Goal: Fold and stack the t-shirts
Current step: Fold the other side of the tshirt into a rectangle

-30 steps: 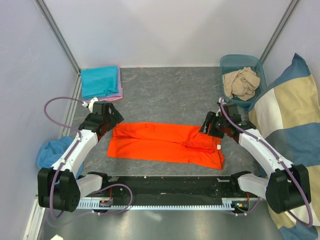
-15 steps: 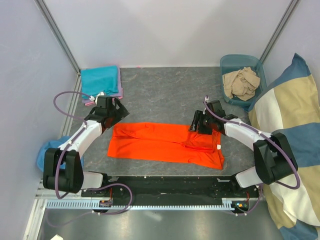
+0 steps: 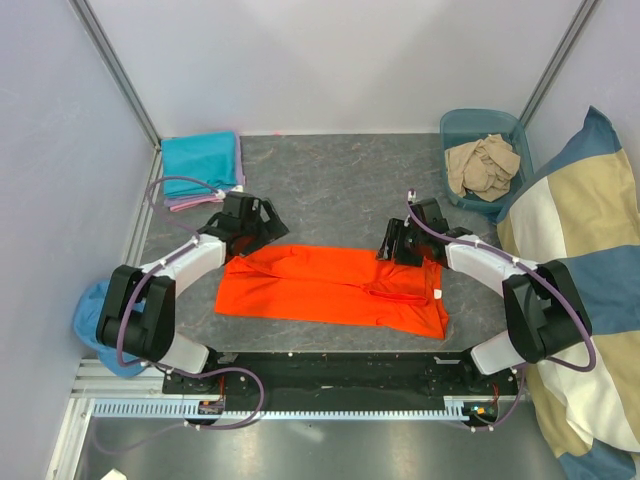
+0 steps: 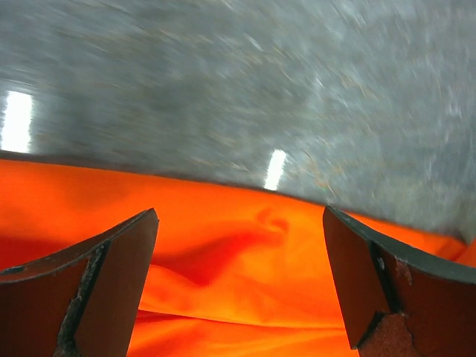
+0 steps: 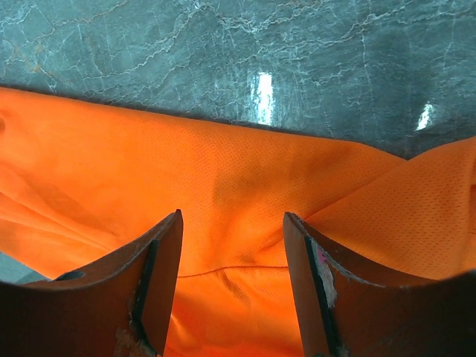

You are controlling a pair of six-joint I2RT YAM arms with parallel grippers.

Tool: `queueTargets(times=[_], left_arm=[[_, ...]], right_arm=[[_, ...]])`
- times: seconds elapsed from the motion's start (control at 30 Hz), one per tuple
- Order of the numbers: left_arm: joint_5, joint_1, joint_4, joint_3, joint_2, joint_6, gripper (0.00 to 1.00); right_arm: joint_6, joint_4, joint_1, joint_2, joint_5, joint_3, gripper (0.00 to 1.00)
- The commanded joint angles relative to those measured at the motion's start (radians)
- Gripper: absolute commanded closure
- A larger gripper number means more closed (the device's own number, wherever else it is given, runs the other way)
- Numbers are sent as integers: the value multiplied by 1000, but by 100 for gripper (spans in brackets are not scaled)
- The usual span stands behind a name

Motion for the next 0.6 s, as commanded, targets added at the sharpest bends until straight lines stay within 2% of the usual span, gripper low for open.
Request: queueTargets(times=[0.0,0.33,0.57], left_arm=[[-22,-95,65,35,39,-53,0],[-41,-167,91,96,177,-62,0],[-44,-172,79,127,243,-48,0]], right_arm=[[3,39,5,16,13,11,35],[-6,43,8,41,18,4,34],[1,45,8,134,56,24,35]])
